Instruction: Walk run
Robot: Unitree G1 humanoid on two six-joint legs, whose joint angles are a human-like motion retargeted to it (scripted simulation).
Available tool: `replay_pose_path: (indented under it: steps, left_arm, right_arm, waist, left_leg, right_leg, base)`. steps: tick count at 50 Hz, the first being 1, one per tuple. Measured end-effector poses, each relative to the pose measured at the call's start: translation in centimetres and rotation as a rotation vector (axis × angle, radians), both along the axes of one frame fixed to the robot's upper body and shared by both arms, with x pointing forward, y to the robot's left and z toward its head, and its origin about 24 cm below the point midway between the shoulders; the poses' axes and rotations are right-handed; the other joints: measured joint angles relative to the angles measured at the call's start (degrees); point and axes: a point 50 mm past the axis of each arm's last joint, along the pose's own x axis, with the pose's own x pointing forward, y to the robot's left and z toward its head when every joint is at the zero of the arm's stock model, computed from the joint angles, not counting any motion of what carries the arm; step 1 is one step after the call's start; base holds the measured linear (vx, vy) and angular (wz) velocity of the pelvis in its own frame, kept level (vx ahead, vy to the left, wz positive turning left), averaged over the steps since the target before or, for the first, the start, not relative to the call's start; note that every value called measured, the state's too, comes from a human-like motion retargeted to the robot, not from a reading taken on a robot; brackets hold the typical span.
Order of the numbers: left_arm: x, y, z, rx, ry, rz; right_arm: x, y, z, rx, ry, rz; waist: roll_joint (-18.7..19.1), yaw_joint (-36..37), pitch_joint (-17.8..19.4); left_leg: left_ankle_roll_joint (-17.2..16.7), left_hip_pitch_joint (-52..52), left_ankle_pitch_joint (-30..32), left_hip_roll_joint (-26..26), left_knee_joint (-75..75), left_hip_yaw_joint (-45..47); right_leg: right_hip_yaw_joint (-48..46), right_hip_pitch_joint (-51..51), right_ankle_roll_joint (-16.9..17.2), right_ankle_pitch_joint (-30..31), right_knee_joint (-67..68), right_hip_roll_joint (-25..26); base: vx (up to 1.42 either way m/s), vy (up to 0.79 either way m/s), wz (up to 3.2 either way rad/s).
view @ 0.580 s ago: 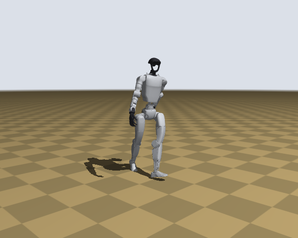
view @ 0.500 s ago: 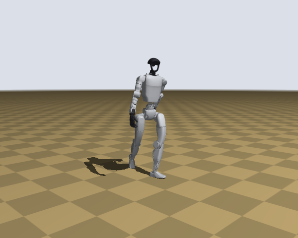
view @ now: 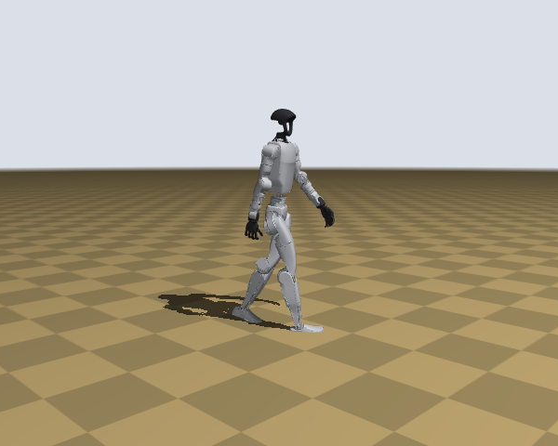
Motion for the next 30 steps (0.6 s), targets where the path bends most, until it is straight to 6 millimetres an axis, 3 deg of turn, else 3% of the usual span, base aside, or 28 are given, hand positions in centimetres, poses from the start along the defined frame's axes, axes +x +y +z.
replay_pose_path:
  steps: [2, 3, 5, 8, 9, 10, 13, 17, 20, 22, 25, 30]
  left_arm:
    - [-2.7, -0.9, -1.8, -0.044, 0.094, 0.055]
    - [-4.3, -1.7, -2.7, -0.076, 0.153, 0.080]
    - [-7.6, -3.9, -4.5, -0.149, 0.285, 0.112]
    - [-12.1, -6.8, -6.0, -0.207, 0.466, 0.119]
    - [-13.6, -7.4, -6.3, -0.217, 0.510, 0.129]
    - [-15.0, -7.9, -6.5, -0.228, 0.547, 0.139]
    - [-19.6, -9.4, -6.7, -0.260, 0.669, 0.146]
    - [-25.9, -10.0, -5.9, -0.252, 0.883, 0.176]
    - [-30.0, -9.0, -4.9, -0.233, 1.047, 0.221]
    - [-32.0, -8.4, -4.2, -0.231, 1.120, 0.271]
    - [-34.5, -8.2, -3.2, -0.238, 1.180, 0.372]
    - [-37.3, -10.0, -2.1, -0.269, 1.232, 0.533]
  right_arm:
    - [0.6, -1.4, -0.1, -0.062, -0.009, 0.020]
    - [0.8, -2.2, -0.1, -0.101, -0.016, 0.018]
    - [1.5, -4.0, 0.0, -0.178, -0.043, -0.005]
    - [2.9, -5.7, 0.0, -0.200, -0.077, -0.043]
    - [3.6, -6.1, 0.0, -0.192, -0.083, -0.022]
    - [4.4, -6.5, 0.0, -0.183, -0.086, 0.006]
    - [7.6, -7.9, 0.1, -0.184, -0.122, 0.131]
    - [12.1, -10.0, 0.7, -0.240, -0.266, 0.250]
    - [15.5, -11.6, 1.5, -0.309, -0.395, 0.249]
    - [17.6, -12.5, 2.2, -0.359, -0.469, 0.221]
    - [20.0, -13.3, 3.2, -0.395, -0.540, 0.194]
    - [20.8, -12.7, 3.1, -0.365, -0.556, 0.175]
  waist:
    - [0.2, -2.4, -1.2]
    - [1.1, -5.1, -1.5]
    - [3.1, -4.9, -2.4]
    - [4.1, -3.5, -2.9]
    - [2.8, -2.6, -2.8]
    - [1.2, -1.8, -2.6]
    - [-0.5, -0.7, -2.2]
    - [-2.0, 4.5, -1.9]
    - [-2.9, 9.2, -1.4]
    - [-2.7, 12.1, -0.6]
    - [-2.2, 12.4, -0.3]
    - [-5.0, 12.7, -1.8]
  left_leg:
    - [0.0, 0.8, 5.1, -1.6, 3.2, -0.1]
    - [0.0, 0.8, 8.9, -2.0, 6.9, -1.4]
    - [-0.7, -1.9, 21.4, -3.3, 14.0, 2.9]
    - [-9.4, -10.6, 33.9, 5.7, 30.9, 16.5]
    - [-9.9, -12.3, 34.8, 8.1, 34.8, 21.9]
    - [-9.1, -13.7, 34.6, 9.8, 38.0, 26.6]
    - [-3.5, -22.4, 19.2, 11.5, 45.9, 29.5]
    - [-3.6, -36.6, 6.6, 8.3, 45.2, 26.9]
    - [0.0, -41.9, -1.4, 16.1, 37.6, 34.6]
    - [0.0, -44.0, -3.8, 20.3, 29.7, 38.0]
    - [0.0, -46.0, -4.6, 20.3, 16.5, 40.0]
    - [0.0, -41.3, -3.3, 20.4, 5.6, 49.9]
  right_leg:
    - [3.8, 1.6, -0.1, 4.3, 2.7, -0.4]
    - [0.8, 2.5, 0.1, 7.3, 3.4, -2.2]
    - [0.7, 4.4, 0.5, 4.3, 6.5, -4.2]
    - [-3.0, 6.1, -3.9, 1.0, 8.9, -5.5]
    - [-4.8, 7.4, -5.4, 0.0, 9.0, -6.6]
    - [-7.1, 8.5, -6.8, -0.8, 9.1, -7.9]
    - [-10.5, 12.1, -8.7, -2.3, 8.0, -8.9]
    - [-17.6, 16.5, -9.4, -3.4, 4.5, -9.6]
    - [-21.6, 19.7, -9.8, -5.4, 2.0, -7.4]
    - [-23.1, 21.9, -9.9, -7.0, 0.8, -5.0]
    - [-27.0, 24.8, -9.0, -9.1, -0.1, -3.2]
    - [-29.2, 29.0, -6.1, -8.5, 1.3, -5.0]
  base:
    - [0.89, -0.01, 1.48]
    - [0.97, -0.02, 2.08]
    - [0.88, -0.01, 1.52]
    - [0.71, -0.20, 1.32]
    - [0.63, -0.26, 0.76]
    - [0.66, -0.25, 0.91]
    - [0.54, -0.19, 1.34]
    - [0.58, -0.20, 1.06]
    - [0.52, -0.32, 0.72]
    - [0.53, -0.30, 0.45]
    - [0.73, -0.17, 0.91]
    - [0.88, -0.06, 0.46]
